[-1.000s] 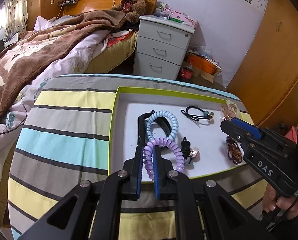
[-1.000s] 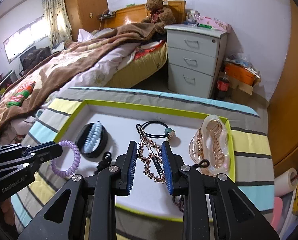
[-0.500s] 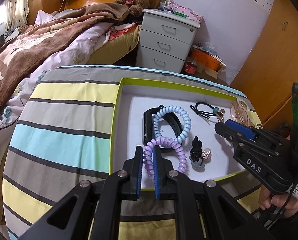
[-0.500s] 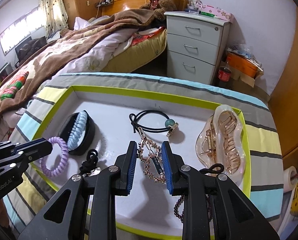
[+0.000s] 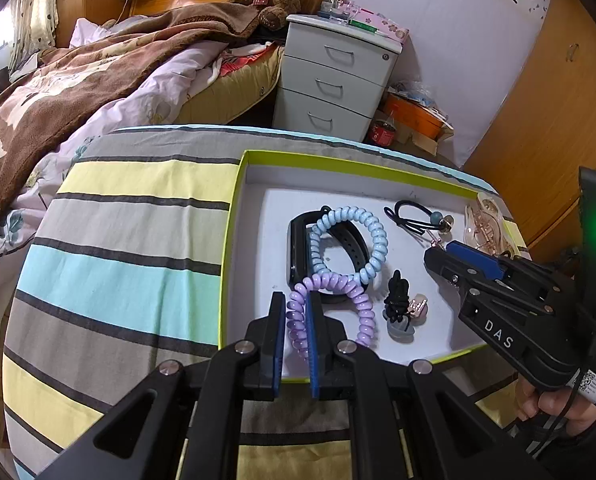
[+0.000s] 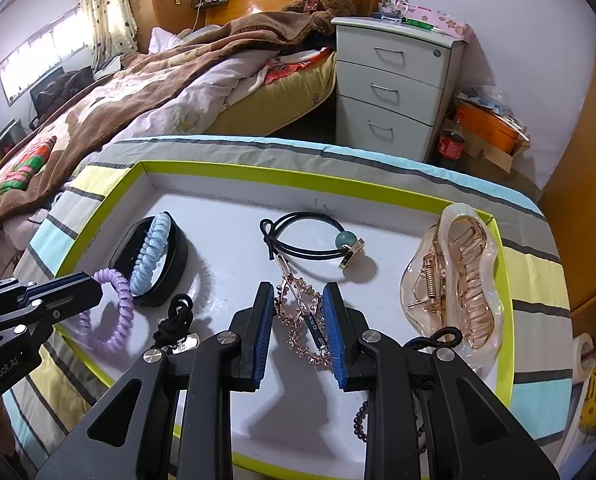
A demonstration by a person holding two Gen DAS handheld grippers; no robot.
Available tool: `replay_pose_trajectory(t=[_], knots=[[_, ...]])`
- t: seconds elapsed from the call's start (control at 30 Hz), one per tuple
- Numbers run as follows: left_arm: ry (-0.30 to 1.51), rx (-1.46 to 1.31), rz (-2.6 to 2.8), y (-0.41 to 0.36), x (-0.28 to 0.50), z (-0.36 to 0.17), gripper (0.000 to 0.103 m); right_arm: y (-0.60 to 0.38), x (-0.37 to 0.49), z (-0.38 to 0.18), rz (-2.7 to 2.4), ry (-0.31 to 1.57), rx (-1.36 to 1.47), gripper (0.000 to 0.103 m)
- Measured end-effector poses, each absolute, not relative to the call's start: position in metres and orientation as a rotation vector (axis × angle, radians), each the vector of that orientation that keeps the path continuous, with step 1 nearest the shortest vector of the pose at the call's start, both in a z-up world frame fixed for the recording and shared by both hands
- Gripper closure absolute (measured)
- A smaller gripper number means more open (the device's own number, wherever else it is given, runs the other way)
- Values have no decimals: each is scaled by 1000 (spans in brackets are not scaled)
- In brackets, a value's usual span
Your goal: Organize jewelry
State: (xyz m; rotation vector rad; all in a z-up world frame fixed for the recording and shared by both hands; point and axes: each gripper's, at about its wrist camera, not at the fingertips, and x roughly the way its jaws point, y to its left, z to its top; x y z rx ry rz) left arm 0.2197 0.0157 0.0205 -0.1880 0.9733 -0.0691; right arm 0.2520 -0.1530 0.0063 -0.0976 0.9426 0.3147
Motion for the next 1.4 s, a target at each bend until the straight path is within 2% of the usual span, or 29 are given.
replay_pose_trajectory(t=[0.3,0.4,0.57,0.7,0.83,1.4], knots=[[982,-195,-70,16,219,20,91,-153,252,6,316,945,-96,77],[984,-203,-69,18,219,20,86,-154,253,5,312,944,-95,77],[979,-199,-62,18,217,21,71,-157,252,5,312,941,-82,76],[972,-203,-62,17,216,23,67,-159,247,9,319,930,-63,75],[966,-203,-61,17,213,27,61,-162,242,15,327,919,-42,70],[893,-186,-59,9,175,58,44,-175,190,57,336,822,26,69]])
